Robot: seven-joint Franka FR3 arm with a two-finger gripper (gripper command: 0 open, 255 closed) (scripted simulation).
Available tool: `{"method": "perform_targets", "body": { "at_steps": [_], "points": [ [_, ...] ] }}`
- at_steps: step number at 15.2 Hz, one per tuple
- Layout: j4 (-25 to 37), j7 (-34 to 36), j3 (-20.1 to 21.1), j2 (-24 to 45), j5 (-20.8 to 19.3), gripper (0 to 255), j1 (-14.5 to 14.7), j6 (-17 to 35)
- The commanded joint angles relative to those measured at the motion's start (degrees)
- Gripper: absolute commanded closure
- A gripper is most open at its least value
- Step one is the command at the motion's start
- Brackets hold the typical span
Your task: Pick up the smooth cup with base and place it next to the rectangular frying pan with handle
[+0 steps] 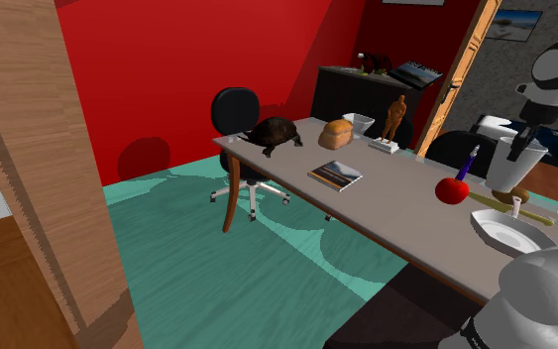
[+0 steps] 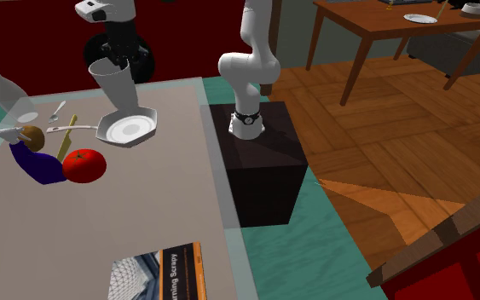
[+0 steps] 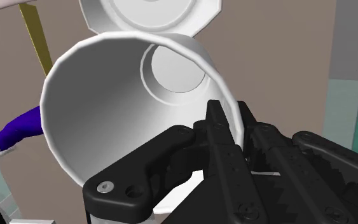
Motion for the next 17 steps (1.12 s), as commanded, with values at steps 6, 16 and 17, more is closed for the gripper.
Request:
{"method": "perform_targets", "body": {
  "at_steps": [6,16,17],
  "points": [
    [-5.3,1.0,-1.2,-0.3,-1.2,255,-0.4,5.1],
    [-12.1,2.3,-3.6,0.6,-3.0,255,-0.9,12.7],
    [-12.7,2.4,-3.8,0.8,-3.2,255,-1.0,13.5]
  ]
}}
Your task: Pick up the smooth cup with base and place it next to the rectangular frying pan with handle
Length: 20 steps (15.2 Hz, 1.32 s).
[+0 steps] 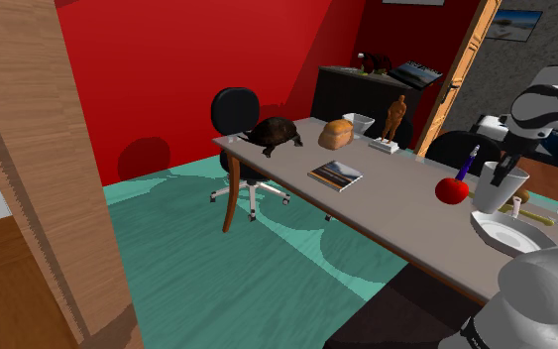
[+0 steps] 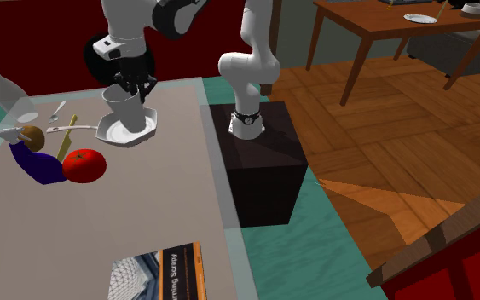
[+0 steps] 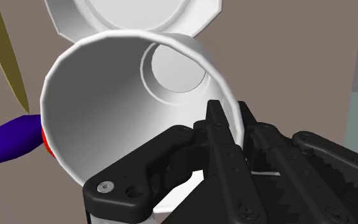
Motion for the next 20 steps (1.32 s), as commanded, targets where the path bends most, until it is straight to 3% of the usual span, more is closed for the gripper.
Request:
{"method": "perform_targets", "body": {
  "at_steps": [1,17,20],
  "points": [
    [-1.2,0.3,-0.5,0.4,-0.3,255,0.0,1.7],
    [-9.7,1.9,-5.7,6.6,-3.1,255,0.0,16.3],
    [-9.7,1.8,-5.6,6.6,-3.1,255,0.0,16.3]
  ]
}}
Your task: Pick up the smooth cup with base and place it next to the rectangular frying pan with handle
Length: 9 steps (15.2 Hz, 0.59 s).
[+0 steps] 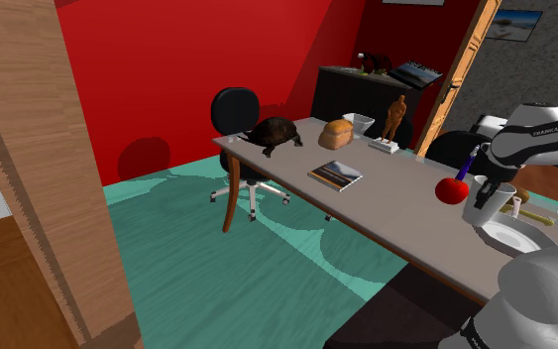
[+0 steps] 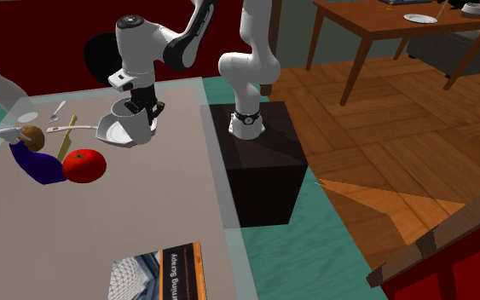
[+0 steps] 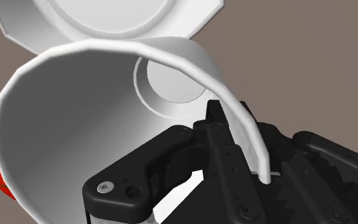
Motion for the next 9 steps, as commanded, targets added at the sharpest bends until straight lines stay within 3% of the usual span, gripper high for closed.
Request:
{"method": "perform_targets", "body": {
  "at_steps": [1,5,6,9],
  "points": [
    [-0.1,-0.1,-0.3,0.4,0.0,255,-0.1,0.1],
    [-0.2,-0.1,-0.3,0.5,0.0,255,-0.2,0.2],
    [-0.2,-0.1,-0.3,0.4,0.0,0,-0.2,0.1],
    [-0.2,-0.3,-0.4,0.5,-0.1,0,-0.2,0.3]
  ]
}}
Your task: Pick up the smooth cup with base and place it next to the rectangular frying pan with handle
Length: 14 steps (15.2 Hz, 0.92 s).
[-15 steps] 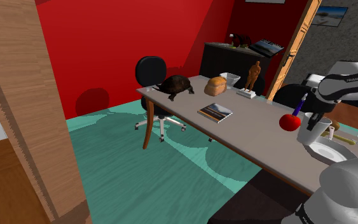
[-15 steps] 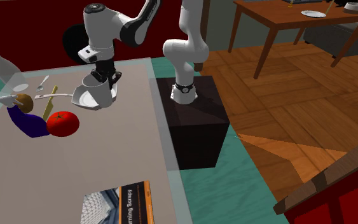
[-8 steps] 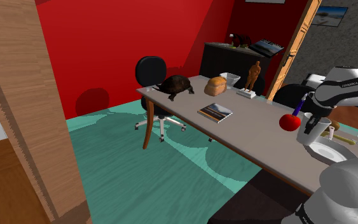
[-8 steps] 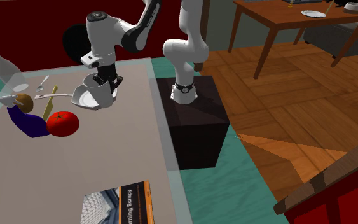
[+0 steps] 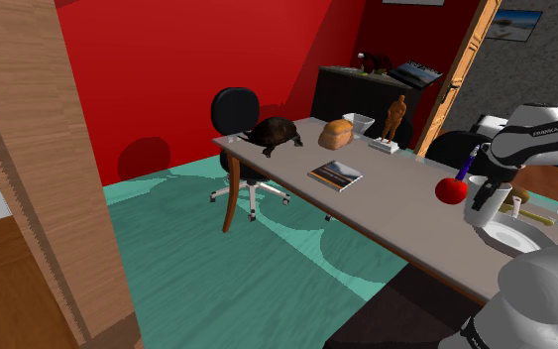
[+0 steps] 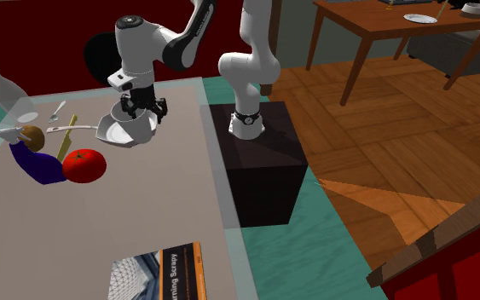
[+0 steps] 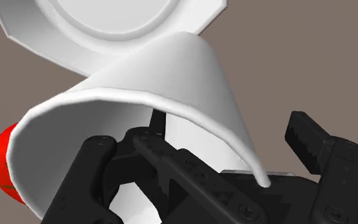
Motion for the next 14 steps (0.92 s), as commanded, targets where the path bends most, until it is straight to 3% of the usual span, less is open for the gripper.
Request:
{"method": "perform_targets", "body": {
  "at_steps": [1,2,6,14],
  "points": [
    [-0.2,0.0,-0.3,0.3,0.0,0,-0.1,0.0],
    [-0.3,0.2,-0.1,0.2,0.0,0,-0.1,-0.2],
    [3.1,0.2,4.0,-5.0,1.2,0,-0.6,-9.1],
    [3.1,0.2,4.0,-5.0,1.2,0,-0.6,-9.1]
  ]
}}
